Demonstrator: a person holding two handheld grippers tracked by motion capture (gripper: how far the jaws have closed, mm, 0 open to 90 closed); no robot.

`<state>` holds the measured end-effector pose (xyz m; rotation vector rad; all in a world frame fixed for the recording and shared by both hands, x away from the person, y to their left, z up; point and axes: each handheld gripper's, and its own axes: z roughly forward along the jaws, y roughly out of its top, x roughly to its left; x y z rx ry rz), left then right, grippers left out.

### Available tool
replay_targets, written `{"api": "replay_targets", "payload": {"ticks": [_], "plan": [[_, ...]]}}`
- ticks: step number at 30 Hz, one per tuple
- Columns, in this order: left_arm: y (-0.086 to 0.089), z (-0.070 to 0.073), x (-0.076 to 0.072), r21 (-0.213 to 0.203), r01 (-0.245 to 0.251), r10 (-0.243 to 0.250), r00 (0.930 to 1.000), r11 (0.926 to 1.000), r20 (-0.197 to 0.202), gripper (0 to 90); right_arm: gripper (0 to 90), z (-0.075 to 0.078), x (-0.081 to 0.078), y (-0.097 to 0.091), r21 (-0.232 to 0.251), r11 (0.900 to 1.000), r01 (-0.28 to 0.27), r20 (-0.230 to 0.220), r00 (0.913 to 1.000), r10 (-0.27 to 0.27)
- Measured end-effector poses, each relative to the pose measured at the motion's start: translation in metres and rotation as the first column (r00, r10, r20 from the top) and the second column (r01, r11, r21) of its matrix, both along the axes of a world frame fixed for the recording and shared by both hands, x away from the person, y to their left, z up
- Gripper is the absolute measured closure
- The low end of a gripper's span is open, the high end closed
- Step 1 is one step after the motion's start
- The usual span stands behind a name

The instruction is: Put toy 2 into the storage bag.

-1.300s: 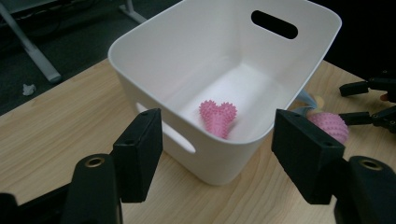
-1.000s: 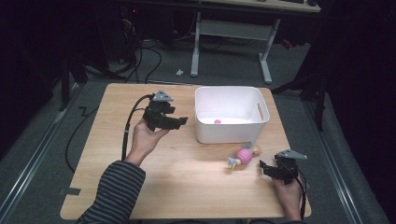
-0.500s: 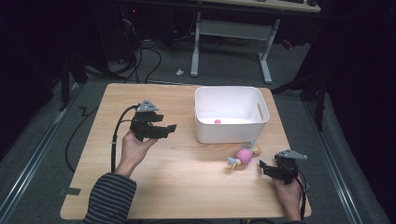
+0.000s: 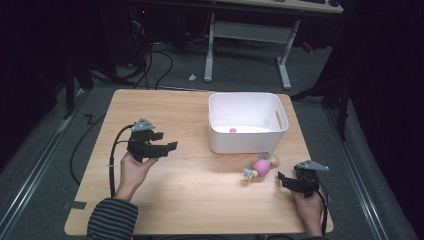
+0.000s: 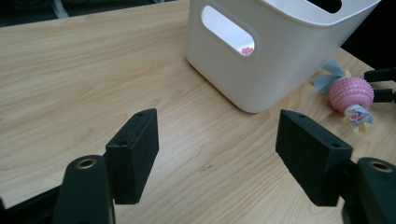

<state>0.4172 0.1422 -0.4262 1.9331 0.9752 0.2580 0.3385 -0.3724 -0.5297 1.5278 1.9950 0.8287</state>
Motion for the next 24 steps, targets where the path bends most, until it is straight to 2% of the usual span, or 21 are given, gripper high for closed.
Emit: {"api": "replay_targets", "payload": {"ticks": [3, 11, 20, 24], "plan": [[0.004, -0.005, -0.002, -0.001, -0.01, 0.01, 0.9999, 1.0, -0.009, 30.0, 27.4, 0.0, 0.0, 0.0, 0.001, 1.0, 0.002, -0.001, 1.0, -0.002], [0.01, -0.019, -0.007, -0.039, -0.019, 0.017, 0.9988, 0.9991, -0.047, 29.9, 27.4, 0.0, 0.0, 0.0, 0.0, 1.0, 0.0, 0.0, 1.0, 0.0], [0.01, -0.028, -0.011, -0.033, -0.025, 0.023, 0.9983, 0.9992, -0.055, 29.5, 27.4, 0.0, 0.0, 0.0, 0.0, 1.0, 0.001, 0.0, 1.0, -0.001], [0.009, -0.036, -0.011, -0.022, -0.024, 0.022, 0.9975, 0.9995, -0.067, 29.4, 27.4, 0.0, 0.0, 0.0, 0.0, 1.0, 0.0, 0.0, 1.0, 0.0]]}}
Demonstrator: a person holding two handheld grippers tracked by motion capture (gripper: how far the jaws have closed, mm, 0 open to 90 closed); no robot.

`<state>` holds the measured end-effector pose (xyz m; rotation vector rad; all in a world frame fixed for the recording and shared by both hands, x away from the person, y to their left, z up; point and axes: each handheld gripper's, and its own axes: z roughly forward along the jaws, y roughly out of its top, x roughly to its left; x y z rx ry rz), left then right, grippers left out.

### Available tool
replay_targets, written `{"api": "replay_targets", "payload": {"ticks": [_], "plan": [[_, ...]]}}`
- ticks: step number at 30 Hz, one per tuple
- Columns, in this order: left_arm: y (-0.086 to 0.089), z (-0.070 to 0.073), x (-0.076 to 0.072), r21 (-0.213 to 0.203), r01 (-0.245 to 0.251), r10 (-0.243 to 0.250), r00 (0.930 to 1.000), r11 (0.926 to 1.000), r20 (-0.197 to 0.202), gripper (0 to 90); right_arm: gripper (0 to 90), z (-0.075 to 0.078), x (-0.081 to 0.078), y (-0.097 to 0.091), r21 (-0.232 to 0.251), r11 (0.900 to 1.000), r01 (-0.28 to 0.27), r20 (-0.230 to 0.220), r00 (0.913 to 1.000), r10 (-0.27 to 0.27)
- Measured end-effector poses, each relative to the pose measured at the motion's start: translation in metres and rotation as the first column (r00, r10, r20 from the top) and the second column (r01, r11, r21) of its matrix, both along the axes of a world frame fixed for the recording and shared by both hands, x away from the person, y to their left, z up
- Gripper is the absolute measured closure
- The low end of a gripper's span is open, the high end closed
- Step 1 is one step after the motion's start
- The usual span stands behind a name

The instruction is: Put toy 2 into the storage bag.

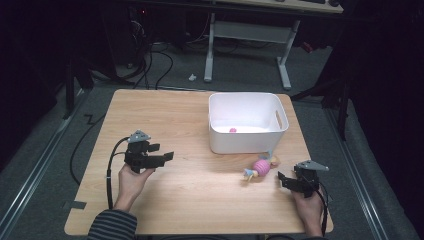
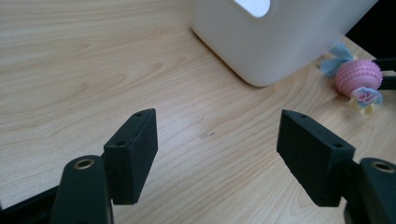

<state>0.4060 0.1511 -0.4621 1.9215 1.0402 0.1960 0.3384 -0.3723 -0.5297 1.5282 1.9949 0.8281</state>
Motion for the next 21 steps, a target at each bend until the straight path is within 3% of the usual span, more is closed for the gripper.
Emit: {"api": "replay_targets", "payload": {"ticks": [16, 21], "plan": [[0.0, -0.03, -0.004, 0.022, -0.035, 0.036, 0.9987, 0.9991, -0.035, 29.5, 27.3, 0.0, 0.0, 0.0, 0.0, 1.0, 0.0, 0.0, 1.0, 0.0], [-0.006, -0.035, -0.006, 0.082, -0.032, 0.035, 0.999, 0.9961, -0.029, 29.5, 27.4, 0.0, 0.0, 0.0, 0.0, 1.0, 0.0, 0.0, 1.0, 0.0]]}}
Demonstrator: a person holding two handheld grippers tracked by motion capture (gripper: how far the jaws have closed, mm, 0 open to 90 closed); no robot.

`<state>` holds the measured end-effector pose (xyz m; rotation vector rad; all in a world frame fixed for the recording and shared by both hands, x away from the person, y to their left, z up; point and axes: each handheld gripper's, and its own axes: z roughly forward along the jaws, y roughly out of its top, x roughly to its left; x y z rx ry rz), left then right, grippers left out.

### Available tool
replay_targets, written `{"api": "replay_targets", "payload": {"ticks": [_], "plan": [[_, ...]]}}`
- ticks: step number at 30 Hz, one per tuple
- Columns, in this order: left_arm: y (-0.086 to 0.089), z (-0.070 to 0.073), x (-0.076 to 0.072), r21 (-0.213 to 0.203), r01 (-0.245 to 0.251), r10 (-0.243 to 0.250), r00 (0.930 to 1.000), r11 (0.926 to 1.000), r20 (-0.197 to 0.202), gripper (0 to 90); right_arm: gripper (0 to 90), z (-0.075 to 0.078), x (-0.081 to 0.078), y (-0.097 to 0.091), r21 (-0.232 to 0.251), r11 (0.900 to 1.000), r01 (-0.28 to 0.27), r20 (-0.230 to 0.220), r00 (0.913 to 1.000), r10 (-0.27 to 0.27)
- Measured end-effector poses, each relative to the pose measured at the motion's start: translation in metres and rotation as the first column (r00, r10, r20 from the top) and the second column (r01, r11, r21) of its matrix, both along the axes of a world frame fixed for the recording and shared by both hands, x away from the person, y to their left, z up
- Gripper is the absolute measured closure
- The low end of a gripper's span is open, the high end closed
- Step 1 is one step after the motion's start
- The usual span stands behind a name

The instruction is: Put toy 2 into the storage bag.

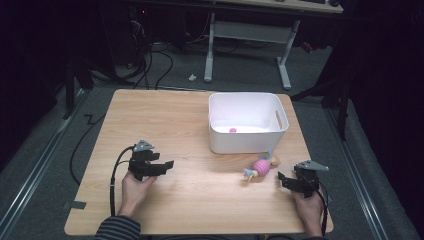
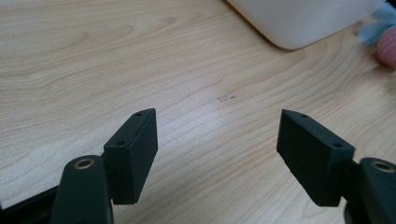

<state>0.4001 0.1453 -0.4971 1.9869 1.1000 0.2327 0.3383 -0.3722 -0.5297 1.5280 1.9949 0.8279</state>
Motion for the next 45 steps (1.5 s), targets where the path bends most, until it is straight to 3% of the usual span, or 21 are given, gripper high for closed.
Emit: {"api": "replay_targets", "payload": {"ticks": [8, 14, 29, 35, 38, 45], "plan": [[-0.003, -0.012, 0.001, 0.019, -0.015, 0.015, 0.9999, 0.9997, -0.004, 29.4, 27.4, 0.0, 0.0, 0.0, 0.0, 1.0, 0.0, 0.0, 1.0, 0.0], [-0.008, -0.019, 0.002, 0.079, -0.018, 0.017, 0.9997, 0.9967, 0.017, 30.4, 27.4, 0.0, 0.0, 0.0, 0.0, 1.0, 0.0, 0.0, 1.0, 0.0], [-0.017, -0.033, 0.008, 0.14, -0.03, 0.025, 0.999, 0.9897, 0.036, 30.8, 27.5, 0.0, 0.0, 0.0, 0.001, 1.0, -0.002, 0.0, 1.0, 0.002], [-0.019, -0.037, 0.008, 0.142, -0.023, 0.013, 0.9973, 0.9897, 0.073, 28.7, 27.3, 0.0, 0.0, 0.0, 0.004, 1.0, -0.004, -0.001, 1.0, 0.004], [-0.024, -0.039, 0.004, 0.177, -0.035, 0.015, 0.9939, 0.9835, 0.109, 27.1, 26.9, 0.0, 0.0, 0.001, 0.002, 1.0, 0.001, -0.001, 1.0, -0.001], [-0.024, -0.039, 0.004, 0.176, -0.046, 0.027, 0.994, 0.9833, 0.106, 25.1, 26.6, 0.0, 0.0, 0.002, 0.003, 0.9999, 0.013, -0.003, 0.9999, -0.013]]}}
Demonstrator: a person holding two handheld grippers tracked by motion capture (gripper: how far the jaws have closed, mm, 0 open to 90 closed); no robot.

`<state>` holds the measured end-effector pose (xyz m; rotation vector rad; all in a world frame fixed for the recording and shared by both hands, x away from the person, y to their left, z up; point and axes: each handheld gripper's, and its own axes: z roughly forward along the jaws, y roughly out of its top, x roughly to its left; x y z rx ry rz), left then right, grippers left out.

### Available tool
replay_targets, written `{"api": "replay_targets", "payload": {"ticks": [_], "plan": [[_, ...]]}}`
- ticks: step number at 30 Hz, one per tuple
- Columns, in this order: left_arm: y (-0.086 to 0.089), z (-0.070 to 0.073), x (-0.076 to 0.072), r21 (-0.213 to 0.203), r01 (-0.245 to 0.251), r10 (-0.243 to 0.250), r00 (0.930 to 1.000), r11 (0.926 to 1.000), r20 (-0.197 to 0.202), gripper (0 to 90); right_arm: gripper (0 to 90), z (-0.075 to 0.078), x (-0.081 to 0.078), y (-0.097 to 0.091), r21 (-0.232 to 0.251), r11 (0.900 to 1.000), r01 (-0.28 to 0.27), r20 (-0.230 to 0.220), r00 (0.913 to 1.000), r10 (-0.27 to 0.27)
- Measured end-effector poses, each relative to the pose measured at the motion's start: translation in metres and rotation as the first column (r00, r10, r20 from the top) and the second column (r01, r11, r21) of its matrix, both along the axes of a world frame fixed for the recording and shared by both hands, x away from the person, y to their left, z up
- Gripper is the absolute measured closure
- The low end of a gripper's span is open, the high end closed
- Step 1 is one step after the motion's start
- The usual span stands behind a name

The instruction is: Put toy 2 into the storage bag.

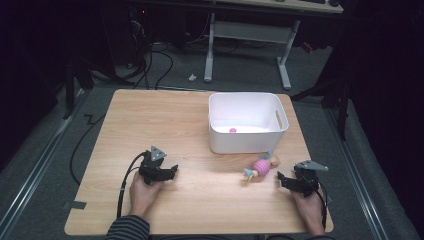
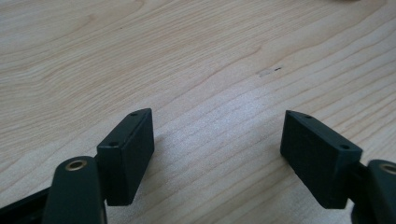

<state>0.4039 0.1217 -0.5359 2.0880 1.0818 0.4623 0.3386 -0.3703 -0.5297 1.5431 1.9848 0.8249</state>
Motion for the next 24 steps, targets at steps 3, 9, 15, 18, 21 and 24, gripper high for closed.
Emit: {"api": "replay_targets", "payload": {"ticks": [3, 9, 15, 18, 21, 24], "plan": [[0.0, 0.0, 0.0, -0.001, 0.0, 0.0, 1.0, 1.0, 0.0, 24.8, 27.3, 0.002, 0.0, 0.0, 0.0, 1.0, 0.002, -0.023, 0.9997, -0.002], [0.0, 0.0, 0.0, 0.0, 0.0, 0.0, 1.0, 1.0, 0.0, 24.8, 30.6, 0.007, -0.006, -0.001, 0.011, 0.9998, 0.016, -0.063, 0.9979, -0.015], [0.001, 0.0, 0.0, -0.005, 0.001, -0.001, 1.0, 1.0, -0.003, 25.3, 33.7, 0.015, -0.02, 0.002, 0.038, 0.9993, -0.008, -0.04, 0.9992, 0.009], [0.001, 0.0, 0.0, -0.012, 0.005, -0.005, 1.0, 0.9999, -0.008, 24.3, 35.0, 0.016, -0.026, 0.009, 0.024, 0.9991, -0.035, -0.035, 0.9987, 0.036], [0.0, 0.0, 0.0, -0.002, 0.004, -0.004, 1.0, 1.0, -0.001, 23.9, 35.6, 0.016, -0.03, 0.016, 0.017, 0.998, -0.062, -0.028, 0.9977, 0.062], [0.0, 0.0, 0.0, -0.001, 0.007, -0.007, 1.0, 1.0, -0.003, 23.5, 35.6, 0.017, -0.032, 0.022, 0.036, 0.9959, -0.083, -0.022, 0.9962, 0.084]]}}
